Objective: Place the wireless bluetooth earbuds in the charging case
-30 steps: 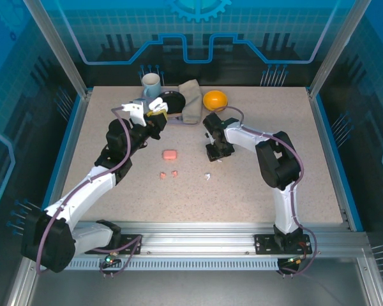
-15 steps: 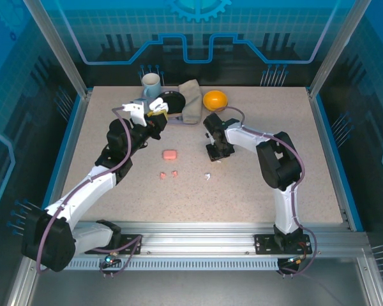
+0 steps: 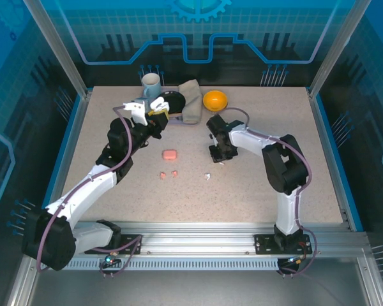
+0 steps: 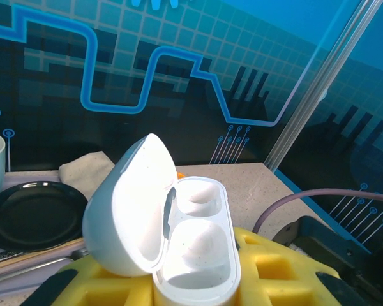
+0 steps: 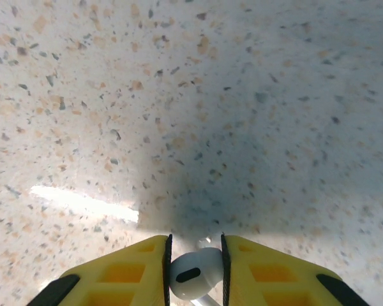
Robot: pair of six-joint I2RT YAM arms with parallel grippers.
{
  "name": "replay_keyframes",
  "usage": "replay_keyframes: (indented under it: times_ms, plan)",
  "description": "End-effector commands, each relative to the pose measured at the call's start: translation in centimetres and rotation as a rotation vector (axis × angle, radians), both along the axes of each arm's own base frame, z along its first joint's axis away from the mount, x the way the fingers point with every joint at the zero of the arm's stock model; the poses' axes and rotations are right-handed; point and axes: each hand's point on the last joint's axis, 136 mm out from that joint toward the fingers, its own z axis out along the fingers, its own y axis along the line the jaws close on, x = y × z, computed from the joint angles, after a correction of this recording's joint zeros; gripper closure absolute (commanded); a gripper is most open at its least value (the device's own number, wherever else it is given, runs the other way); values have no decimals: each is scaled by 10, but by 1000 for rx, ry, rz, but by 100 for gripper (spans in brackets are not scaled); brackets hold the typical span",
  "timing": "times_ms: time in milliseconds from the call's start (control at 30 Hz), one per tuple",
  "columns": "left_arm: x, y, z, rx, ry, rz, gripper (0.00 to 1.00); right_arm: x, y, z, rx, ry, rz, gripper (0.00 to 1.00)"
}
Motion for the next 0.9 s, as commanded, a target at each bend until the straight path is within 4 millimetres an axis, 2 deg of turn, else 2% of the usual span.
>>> replay_keyframes:
  times_ms: [0, 67, 233, 467, 700, 867]
  plan:
    - [-2, -9, 21, 10, -73, -41, 100, 7, 0, 37, 79, -83, -70, 75]
    - [-3, -12, 19, 20, -79, -56, 100, 9, -1, 51, 110, -118, -92, 75]
    - [-9, -25, 16, 51, -113, -129, 100, 19, -5, 105, 209, -248, -155, 74]
    - [-23, -71, 6, 153, -170, -305, 100, 29, -15, 204, 402, -488, -241, 74]
    - [-30, -111, 1, 210, -226, -400, 100, 22, -31, 309, 594, -774, -299, 72]
    - [-25, -132, -1, 231, -236, -417, 100, 13, -33, 358, 746, -921, -301, 71]
